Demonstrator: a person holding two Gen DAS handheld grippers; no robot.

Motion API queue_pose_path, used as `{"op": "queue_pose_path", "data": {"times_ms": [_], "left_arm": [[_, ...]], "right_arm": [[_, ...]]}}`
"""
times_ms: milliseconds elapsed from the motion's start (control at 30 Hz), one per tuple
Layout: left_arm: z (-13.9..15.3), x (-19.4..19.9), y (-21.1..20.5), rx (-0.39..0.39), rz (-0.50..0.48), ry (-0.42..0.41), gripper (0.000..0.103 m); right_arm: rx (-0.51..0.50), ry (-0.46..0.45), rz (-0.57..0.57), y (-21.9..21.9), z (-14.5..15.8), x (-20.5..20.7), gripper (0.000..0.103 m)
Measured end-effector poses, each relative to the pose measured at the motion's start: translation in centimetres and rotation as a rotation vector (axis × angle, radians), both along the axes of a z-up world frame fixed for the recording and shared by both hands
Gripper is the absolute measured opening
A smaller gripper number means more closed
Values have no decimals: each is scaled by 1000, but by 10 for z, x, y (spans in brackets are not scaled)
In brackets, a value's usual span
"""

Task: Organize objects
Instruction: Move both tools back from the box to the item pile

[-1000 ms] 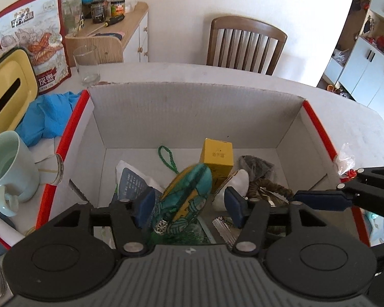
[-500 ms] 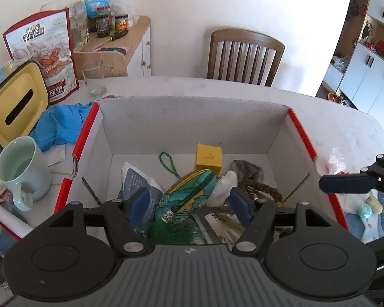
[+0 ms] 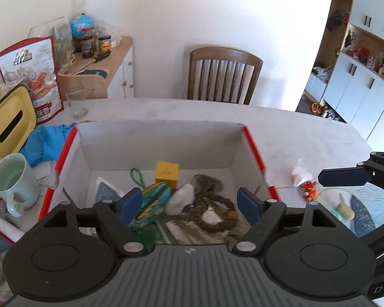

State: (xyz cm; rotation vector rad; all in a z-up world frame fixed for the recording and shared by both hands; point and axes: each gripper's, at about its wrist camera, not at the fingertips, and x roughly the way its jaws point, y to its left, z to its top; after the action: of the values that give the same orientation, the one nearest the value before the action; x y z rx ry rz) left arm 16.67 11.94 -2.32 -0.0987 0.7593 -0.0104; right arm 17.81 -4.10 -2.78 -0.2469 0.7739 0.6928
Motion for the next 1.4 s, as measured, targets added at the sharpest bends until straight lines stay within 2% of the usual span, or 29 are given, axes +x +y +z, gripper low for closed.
{"op": "queue_pose_path", "data": {"times_ms": [167,333,567,767,1067,1400], "left_arm": [[9,-4,-21,11,-12,-30,85],[12,-6,-40,5,-33,-43,86],[15,-9,-70,-16,-79,-71,86],[15,-7,-98,-18,-119,-76,86],[0,7,-144,-6,-177,-36,86],[-30,29,-190,-11,-214,22,86]], "right_arm": [[41,-15,5,-22,9,-7,96],[72,-46,18,-44,17,-16,102],[92,-43,-3,-78,19,-19,102],[73,-37,-56,-124,6,-24,102],[55,3,-166,-188,-21,-16,102],[11,38,-169,-221,-58,-4,101]]}}
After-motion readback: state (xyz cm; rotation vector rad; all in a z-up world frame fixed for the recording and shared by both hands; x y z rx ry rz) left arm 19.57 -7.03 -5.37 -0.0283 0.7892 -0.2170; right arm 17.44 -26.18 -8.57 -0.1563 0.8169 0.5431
